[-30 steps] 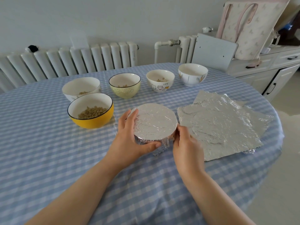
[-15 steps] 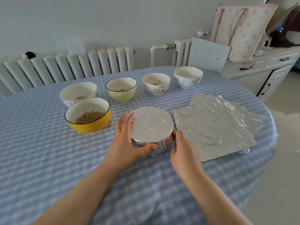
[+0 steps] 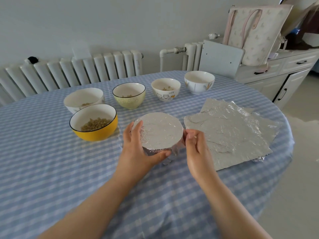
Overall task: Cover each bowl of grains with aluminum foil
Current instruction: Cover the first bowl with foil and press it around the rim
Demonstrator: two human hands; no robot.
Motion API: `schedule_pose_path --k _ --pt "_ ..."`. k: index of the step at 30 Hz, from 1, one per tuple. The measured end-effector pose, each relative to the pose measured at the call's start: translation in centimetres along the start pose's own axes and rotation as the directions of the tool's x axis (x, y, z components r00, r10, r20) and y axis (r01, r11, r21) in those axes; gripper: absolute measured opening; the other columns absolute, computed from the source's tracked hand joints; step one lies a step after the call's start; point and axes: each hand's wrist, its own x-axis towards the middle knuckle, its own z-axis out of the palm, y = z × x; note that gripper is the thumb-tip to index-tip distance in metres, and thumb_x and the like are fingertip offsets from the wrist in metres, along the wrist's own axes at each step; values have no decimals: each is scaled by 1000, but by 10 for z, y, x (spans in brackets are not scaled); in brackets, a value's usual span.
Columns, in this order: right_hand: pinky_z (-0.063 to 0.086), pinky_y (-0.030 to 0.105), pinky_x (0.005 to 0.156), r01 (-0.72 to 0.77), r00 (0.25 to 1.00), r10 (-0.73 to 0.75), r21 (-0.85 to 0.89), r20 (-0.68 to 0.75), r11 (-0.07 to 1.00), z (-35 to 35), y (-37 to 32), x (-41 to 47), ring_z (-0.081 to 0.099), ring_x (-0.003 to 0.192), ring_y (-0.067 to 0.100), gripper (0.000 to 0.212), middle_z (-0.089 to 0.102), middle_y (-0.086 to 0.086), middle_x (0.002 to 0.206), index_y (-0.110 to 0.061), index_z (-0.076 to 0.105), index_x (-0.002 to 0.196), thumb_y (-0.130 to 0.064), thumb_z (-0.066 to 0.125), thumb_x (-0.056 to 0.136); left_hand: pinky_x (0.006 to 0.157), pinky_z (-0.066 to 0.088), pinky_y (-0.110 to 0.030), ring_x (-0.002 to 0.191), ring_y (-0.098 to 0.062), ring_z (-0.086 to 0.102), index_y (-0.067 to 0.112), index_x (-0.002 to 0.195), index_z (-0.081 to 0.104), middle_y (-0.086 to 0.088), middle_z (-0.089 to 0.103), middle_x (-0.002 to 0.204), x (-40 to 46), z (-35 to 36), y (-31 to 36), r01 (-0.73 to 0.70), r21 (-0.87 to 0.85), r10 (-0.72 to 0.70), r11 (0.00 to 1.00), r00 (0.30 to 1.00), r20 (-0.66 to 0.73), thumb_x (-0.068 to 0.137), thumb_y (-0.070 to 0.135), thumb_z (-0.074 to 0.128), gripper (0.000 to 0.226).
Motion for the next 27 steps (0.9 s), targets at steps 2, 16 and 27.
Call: schedule_pose_path --k 2,16,27 --pt "39 4 74 -24 999 22 52 41 998 -1 3 9 55 85 -13 27 60 -10 98 -13 49 107 -35 36 100 113 33 -38 143 -16 20 29 151 11 11 1 156 -3 4 4 16 17 -16 1000 1000 -16 53 82 60 122" --pt "41 6 70 17 997 -15 -26 69 1000 6 19 10 58 92 -1 5 59 -20 96 -21 46 101 -17 49 100 111 31 -36 146 -21 17 24 152 11 4 0 158 -4 4 3 15 49 -15 999 1000 -12 58 81 53 118" --pt "40 8 59 -107 993 110 57 -49 993 10 14 14 57 74 4 10 63 -7 83 -18 52 88 -22 53 98 110 28 -33 146 -18 15 24 152 14 5 1 157 -3 2 5 23 44 -23 999 1000 -5 54 82 52 119"
